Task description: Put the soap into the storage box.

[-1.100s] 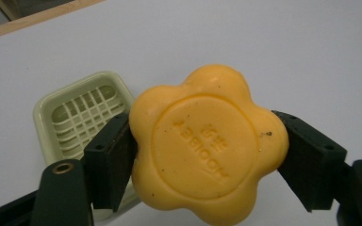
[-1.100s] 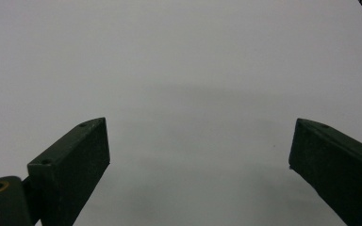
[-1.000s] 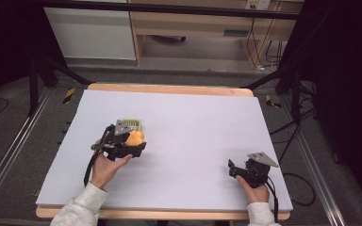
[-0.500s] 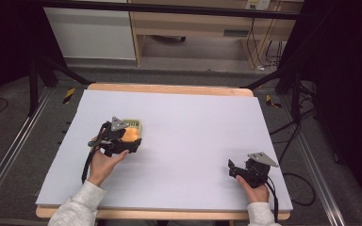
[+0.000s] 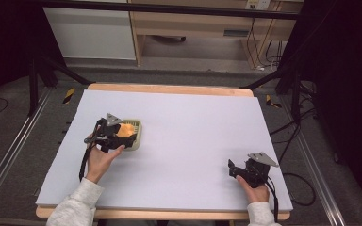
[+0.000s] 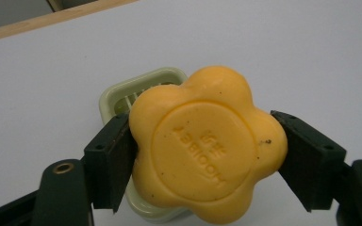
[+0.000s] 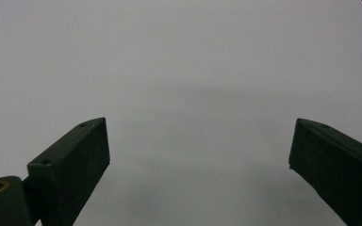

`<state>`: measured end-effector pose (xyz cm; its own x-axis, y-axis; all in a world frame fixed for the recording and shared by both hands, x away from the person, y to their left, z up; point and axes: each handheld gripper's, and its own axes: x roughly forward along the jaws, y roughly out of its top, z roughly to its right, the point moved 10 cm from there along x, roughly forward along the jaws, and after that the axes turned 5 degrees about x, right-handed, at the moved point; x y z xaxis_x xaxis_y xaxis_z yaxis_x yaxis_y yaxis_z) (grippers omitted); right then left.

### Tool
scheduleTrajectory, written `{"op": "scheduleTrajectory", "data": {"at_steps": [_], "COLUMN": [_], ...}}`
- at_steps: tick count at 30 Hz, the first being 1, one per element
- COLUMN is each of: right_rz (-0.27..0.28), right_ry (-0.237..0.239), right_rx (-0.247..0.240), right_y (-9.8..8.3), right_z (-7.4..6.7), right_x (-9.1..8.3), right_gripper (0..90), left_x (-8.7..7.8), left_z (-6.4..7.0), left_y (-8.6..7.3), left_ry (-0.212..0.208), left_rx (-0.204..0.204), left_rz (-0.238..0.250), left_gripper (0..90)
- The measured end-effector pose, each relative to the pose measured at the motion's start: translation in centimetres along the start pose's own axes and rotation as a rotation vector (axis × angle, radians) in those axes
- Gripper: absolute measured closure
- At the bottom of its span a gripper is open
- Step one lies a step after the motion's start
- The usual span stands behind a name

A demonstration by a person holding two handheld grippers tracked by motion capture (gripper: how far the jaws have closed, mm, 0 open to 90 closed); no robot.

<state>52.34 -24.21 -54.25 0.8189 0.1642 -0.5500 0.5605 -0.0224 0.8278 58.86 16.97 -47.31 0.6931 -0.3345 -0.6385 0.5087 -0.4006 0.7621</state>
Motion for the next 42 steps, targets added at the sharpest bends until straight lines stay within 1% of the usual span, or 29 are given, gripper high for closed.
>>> {"op": "scheduleTrajectory", "data": {"at_steps": [1,4,5,7,11,14,15,22,28,37,42], "right_rz": [0.000,0.000,0.000,0.000,0.000,-0.001,-0.001,-0.001,0.000,0.001,0.000], "right_ry": [0.000,0.000,0.000,0.001,0.001,0.001,0.002,0.002,0.001,0.002,0.002], "right_rx": [0.000,-0.001,-0.001,-0.002,-0.002,-0.001,0.000,-0.001,0.000,0.000,-0.001], "right_y": [0.0,0.0,0.0,0.0,0.0,0.0,0.0,0.0,0.0,0.0,0.0], "right_z": [0.0,0.0,0.0,0.0,0.0,0.0,0.0,0.0,0.0,0.0,0.0], "right_x": [0.0,0.0,0.0,0.0,0.0,0.0,0.0,0.0,0.0,0.0,0.0], "right_gripper": [6.1,6.1,6.1,6.1,6.1,6.1,6.1,6.1,6.1,6.1,6.2], "left_x": [0.1,0.4,0.5,0.8,1.2,1.6,1.8,2.7,2.9,3.6,3.8], "left_z": [-0.2,-0.5,-0.7,-1.0,-1.3,-1.3,-1.3,-1.3,-1.5,-1.5,-1.5], "left_y": [0.0,0.0,0.0,-0.1,-0.3,-0.3,-0.3,-0.6,-1.0,-1.6,-1.8], "left_ry": [0.004,0.008,0.009,0.016,0.020,0.020,0.020,0.025,0.029,0.023,0.021], "left_rx": [0.003,-0.010,-0.005,-0.012,-0.014,-0.015,-0.009,-0.003,-0.005,0.000,-0.004], "left_rz": [-0.003,-0.004,-0.011,-0.016,-0.027,-0.034,-0.037,-0.065,-0.075,-0.096,-0.106], "left_gripper": [26.4,26.5,26.4,26.5,26.5,26.5,26.5,26.6,26.6,26.6,26.6]}}
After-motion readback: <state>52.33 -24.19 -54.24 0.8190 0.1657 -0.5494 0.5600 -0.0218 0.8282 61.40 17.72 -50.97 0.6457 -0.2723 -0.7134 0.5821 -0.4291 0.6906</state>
